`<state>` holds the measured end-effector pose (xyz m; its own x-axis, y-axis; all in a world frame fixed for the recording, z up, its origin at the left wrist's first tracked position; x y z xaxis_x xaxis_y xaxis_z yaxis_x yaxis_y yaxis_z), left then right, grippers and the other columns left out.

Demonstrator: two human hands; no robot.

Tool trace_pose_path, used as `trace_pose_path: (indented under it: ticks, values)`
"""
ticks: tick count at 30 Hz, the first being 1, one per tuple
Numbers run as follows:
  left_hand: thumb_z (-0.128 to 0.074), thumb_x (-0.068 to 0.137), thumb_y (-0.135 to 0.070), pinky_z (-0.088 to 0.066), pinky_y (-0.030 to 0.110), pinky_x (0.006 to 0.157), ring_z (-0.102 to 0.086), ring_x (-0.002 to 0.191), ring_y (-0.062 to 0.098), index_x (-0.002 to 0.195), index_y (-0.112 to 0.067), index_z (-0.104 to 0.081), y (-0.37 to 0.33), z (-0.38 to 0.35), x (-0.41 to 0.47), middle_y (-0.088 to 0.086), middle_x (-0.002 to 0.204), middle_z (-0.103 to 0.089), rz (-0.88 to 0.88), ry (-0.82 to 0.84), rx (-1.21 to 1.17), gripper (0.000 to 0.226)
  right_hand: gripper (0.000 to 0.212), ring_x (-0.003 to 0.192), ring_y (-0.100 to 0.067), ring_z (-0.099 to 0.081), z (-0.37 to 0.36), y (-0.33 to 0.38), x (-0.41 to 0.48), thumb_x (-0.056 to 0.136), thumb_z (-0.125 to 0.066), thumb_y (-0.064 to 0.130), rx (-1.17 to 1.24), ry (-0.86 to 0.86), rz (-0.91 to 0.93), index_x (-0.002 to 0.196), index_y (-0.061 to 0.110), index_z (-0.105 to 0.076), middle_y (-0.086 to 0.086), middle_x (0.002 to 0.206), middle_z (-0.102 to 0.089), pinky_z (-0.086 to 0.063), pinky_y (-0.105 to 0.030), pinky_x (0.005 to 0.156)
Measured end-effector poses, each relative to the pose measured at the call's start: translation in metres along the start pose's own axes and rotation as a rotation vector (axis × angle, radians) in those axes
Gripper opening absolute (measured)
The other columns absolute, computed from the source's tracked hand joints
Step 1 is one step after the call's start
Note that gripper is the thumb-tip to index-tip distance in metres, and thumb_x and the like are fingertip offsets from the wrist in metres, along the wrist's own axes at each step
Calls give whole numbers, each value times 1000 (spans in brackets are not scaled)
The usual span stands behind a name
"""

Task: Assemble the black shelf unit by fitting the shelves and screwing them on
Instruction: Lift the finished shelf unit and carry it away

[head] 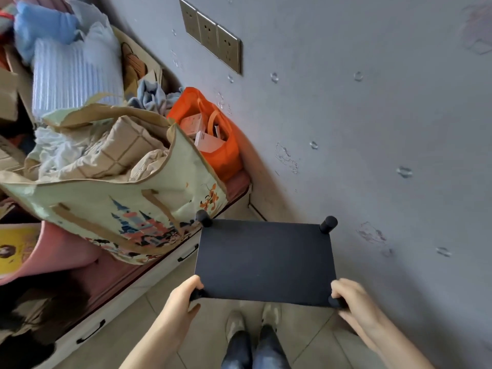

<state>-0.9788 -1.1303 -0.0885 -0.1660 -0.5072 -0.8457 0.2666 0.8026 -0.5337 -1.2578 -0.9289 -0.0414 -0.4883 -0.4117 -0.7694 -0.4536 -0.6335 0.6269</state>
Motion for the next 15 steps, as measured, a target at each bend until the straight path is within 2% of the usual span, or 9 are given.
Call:
trace_pose_path:
  ticks: [4,7,11,14,15]
  values:
    - [-51,82,-4,-38,34,82,-40,87,21,79,-14,-47,-4,-28,58,5,91,-48,59,-17,-7,11,32,42,-9,-31,5,-16,61,81,-46,-4,-19,-6,-137,64,18,-30,4,54,-32,-36,-20,46]
    - [-51,79,-3,-40,33,80,-42,85,20,72,-14,-48,-3,-45,101,4,90,-51,99,-24,-18,14,34,52,-14,-32,4,-31,104,78,-48,-7,-14,-29,-226,65,16,-27,3,55,-31,-48,-26,57]
    - [-51,79,-1,-43,32,81,-47,86,19,76,-12,-53,7,-61,154,4,95,-56,165,-24,-22,12,38,59,-19,-34,1,-52,153,78,-49,-9,23,-41,-339,61,16,-26,1,53,-36,-52,-31,68]
    - [-51,80,0,-44,32,84,-50,91,19,81,-10,-55,16,-64,187,3,100,-58,190,-11,-14,11,37,65,-22,-43,-5,-72,185,79,-49,-10,88,-22,-383,61,15,-29,-5,63,-40,-54,-37,80]
    - [-51,81,0,-44,32,85,-51,93,19,83,-10,-55,18,-64,199,3,102,-59,193,-9,-7,10,37,64,-22,-43,-8,-78,193,80,-49,-10,102,-14,-391,61,15,-30,-5,63,-39,-53,-37,79]
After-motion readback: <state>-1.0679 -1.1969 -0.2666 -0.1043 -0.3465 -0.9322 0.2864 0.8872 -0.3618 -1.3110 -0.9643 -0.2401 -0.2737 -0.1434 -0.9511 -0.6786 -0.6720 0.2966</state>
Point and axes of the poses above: each hand's wrist, its own x-axis towards the middle knuckle, its own z-axis out of the back of the hand, y = z × x, the point moved 7 cm from there along x, towards the middle knuckle
